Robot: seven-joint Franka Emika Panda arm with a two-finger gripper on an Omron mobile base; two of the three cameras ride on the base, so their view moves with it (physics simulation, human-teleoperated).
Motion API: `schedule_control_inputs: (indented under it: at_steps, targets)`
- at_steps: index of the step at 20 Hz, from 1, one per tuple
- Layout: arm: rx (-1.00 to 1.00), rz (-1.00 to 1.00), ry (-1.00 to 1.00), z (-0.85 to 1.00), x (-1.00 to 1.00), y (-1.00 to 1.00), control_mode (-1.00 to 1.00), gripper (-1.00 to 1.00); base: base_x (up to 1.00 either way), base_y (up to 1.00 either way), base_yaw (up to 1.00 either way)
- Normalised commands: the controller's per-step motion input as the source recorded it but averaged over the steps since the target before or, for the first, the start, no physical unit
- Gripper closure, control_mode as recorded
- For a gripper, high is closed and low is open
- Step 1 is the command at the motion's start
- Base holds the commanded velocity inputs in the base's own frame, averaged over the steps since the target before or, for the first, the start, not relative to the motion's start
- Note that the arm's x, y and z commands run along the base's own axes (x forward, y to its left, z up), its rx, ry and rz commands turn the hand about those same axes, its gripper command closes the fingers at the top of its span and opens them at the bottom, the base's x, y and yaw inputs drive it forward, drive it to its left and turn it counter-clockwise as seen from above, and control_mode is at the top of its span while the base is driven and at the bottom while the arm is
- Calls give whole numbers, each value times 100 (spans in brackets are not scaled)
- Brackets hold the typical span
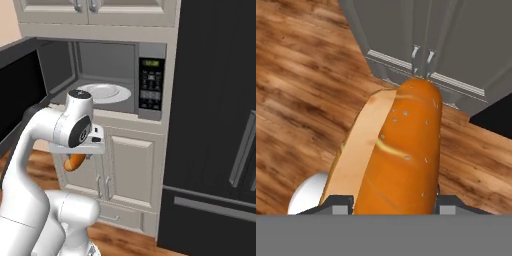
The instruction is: Pick the hotdog bun from the counter and place it in the microwave. Then turn on the microwave.
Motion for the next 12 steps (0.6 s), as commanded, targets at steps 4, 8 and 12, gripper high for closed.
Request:
schedule_control_inputs:
  at_steps: [4,8,12]
  targets:
    - [0,0,0,0,0,0,100,100,46,30,0]
    - [0,0,0,0,0,0,100,100,42,30,0]
    - [0,0,0,0,0,0,100,100,31,31,0]
